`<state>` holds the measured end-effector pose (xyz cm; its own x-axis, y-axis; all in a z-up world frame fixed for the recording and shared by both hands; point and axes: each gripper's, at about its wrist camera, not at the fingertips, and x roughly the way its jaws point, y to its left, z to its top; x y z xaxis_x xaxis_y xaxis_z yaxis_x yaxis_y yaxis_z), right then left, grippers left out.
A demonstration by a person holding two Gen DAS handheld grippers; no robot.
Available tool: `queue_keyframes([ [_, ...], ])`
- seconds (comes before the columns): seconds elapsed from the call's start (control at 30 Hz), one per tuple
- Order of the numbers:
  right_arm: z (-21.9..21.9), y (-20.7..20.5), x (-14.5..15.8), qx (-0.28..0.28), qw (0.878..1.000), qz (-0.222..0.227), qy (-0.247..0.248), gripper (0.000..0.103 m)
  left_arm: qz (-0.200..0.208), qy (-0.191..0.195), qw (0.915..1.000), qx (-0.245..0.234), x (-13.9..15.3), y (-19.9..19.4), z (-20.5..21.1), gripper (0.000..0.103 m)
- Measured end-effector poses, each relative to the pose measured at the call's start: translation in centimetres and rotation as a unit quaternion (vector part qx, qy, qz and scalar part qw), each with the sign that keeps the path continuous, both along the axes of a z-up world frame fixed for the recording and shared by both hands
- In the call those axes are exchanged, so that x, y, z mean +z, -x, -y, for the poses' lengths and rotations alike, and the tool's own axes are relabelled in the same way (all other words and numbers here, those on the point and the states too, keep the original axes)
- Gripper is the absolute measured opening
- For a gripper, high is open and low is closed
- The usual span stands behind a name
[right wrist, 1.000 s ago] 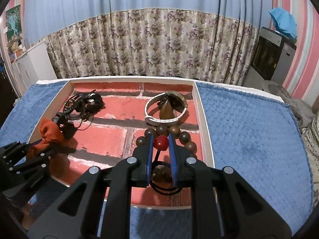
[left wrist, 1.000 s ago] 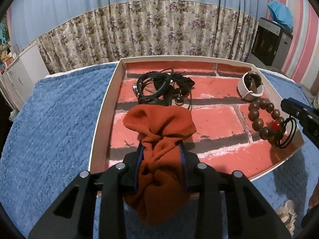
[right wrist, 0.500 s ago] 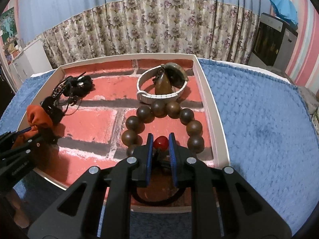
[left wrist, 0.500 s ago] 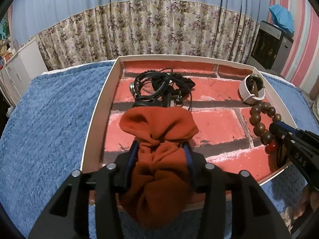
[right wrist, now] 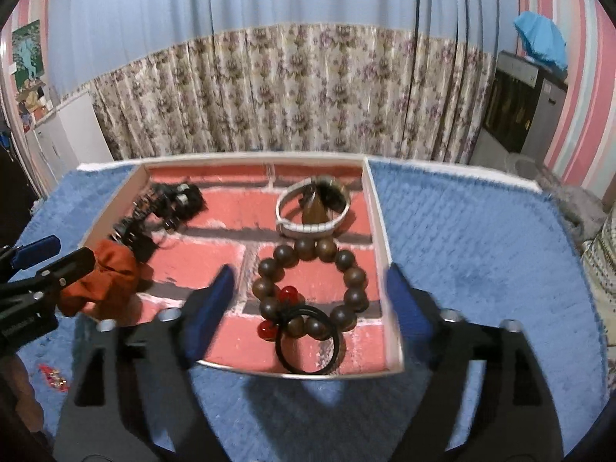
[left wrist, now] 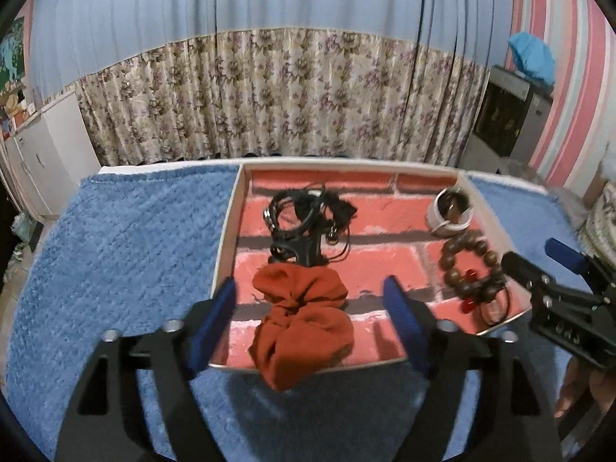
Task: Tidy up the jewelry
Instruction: 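Open the left gripper releasing the scrunchie while the right gripper releases the hair tie, then move the left gripper to the red string bracelet while the right gripper moves to the cream scrunchie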
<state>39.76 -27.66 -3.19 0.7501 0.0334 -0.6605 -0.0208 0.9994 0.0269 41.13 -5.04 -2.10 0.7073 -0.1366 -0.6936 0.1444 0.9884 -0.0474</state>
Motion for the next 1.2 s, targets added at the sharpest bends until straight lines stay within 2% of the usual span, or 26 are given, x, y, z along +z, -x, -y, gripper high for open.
queue_keyframes([
  [0.07, 0.0, 1.3, 1.1, 0.001, 1.000, 0.017, 0.005, 0.098, 0.015, 0.004, 0.9999, 0.002, 1.1, 1.1, -0.6, 0.088],
  [0.3, 0.3, 4.9, 2.3, 0.002, 1.000, 0.021, -0.004, 0.099, 0.018, 0.031, 0.9993, -0.008, 2.6, 4.7, -3.5, 0.089],
  [0.53, 0.8, 9.0, 1.8, -0.022, 1.000, 0.020, -0.003, 0.099, 0.041, 0.027, 0.9988, 0.000, 2.9, 8.8, -6.6, 0.089],
  [0.7, 1.4, 11.5, 1.6, -0.040, 0.999, 0.024, -0.006, 0.099, 0.030, 0.030, 0.9991, 0.000, 1.5, 10.7, -8.3, 0.089],
  [0.87, 2.3, 13.0, 0.6, -0.041, 0.998, -0.006, -0.041, 0.099, 0.028, 0.024, 0.9993, 0.007, 0.0, 12.3, -9.0, 0.090],
  [0.97, 2.8, 13.8, -0.4, -0.037, 0.997, -0.006, -0.068, 0.099, 0.010, 0.026, 0.9995, 0.014, -1.3, 12.7, -9.3, 0.090],
  [1.2, 1.8, 14.0, -2.7, -0.032, 0.998, -0.014, -0.043, 0.099, -0.013, 0.026, 0.9992, 0.029, -4.3, 12.7, -9.5, 0.090],
])
